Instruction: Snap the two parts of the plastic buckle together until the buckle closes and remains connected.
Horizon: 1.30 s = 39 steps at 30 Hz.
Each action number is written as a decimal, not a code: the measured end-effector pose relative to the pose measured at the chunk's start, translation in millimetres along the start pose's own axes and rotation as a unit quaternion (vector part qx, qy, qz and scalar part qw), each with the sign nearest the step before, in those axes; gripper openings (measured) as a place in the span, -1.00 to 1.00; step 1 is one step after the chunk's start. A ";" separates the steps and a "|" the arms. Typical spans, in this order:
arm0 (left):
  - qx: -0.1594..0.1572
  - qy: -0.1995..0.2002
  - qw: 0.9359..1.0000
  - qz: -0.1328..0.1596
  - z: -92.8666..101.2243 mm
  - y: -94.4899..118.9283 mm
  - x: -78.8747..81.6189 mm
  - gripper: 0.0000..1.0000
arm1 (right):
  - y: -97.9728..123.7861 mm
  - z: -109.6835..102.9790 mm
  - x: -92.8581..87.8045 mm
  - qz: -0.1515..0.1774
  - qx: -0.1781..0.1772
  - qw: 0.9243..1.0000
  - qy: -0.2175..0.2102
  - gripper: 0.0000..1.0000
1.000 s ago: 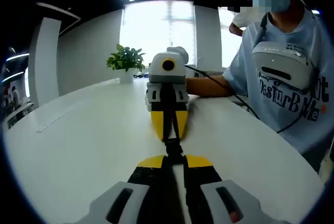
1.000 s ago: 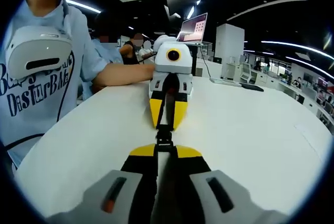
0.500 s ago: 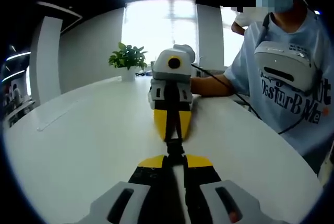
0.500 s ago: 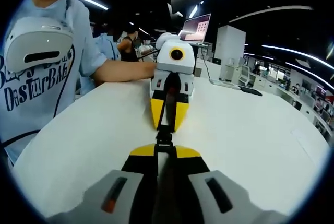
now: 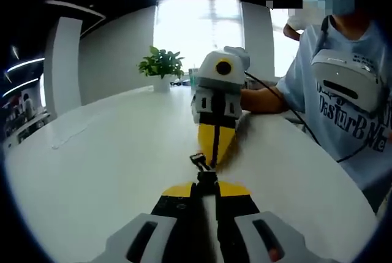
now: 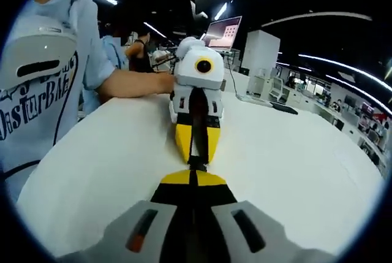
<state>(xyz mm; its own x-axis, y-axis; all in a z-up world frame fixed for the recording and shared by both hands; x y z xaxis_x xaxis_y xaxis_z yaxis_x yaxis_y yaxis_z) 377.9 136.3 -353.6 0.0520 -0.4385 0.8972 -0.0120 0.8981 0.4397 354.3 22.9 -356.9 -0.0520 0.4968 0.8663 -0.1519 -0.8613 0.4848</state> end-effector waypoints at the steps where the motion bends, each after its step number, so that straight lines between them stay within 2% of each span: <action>1: -0.003 0.002 1.000 -0.001 0.0 4.4 -0.3 -0.81 | 1.7 7.2 -1.4 -0.002 -0.015 1.000 0.017 -1.00; 7: -0.008 -0.002 1.000 0.004 -1.6 11.2 -1.3 -0.80 | 5.6 8.8 -0.2 0.015 -0.005 1.000 0.016 -1.00; 10: -0.010 -0.004 1.000 0.006 -1.1 13.0 -2.0 -0.80 | 5.4 8.0 2.4 0.020 -0.010 0.999 0.030 -1.00; 32: -0.010 -0.005 1.000 0.009 1.4 7.4 -7.6 -0.79 | 5.7 8.7 2.9 0.022 -0.016 0.999 0.043 -0.99; 35: -0.008 -0.007 1.000 0.011 1.3 5.3 -7.5 -0.78 | 9.3 10.1 3.3 0.026 -0.014 0.999 0.039 -0.99; 39: -0.009 -0.007 1.000 0.011 0.8 4.4 -7.6 -0.78 | 19.5 18.4 2.8 0.031 -0.031 0.998 0.037 -0.99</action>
<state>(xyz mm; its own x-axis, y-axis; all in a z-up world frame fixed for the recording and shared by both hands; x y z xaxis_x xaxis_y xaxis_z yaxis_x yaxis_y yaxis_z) 376.6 143.6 -358.5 0.0373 -0.4190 0.9072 0.0044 0.9079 0.4191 369.3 5.6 -342.8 -0.1347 0.4513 0.8821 -0.2071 -0.8834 0.4204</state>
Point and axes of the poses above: the point that each gripper's makers call its tool centre point, and the gripper's own axes: y roughly backward along the fingers, z roughly to its right, x roughly out of its top, the point moved 6 cm from there along y, roughly backward along the fingers, and after that the axes turned 3 degrees about -z, right-handed, at the moved point
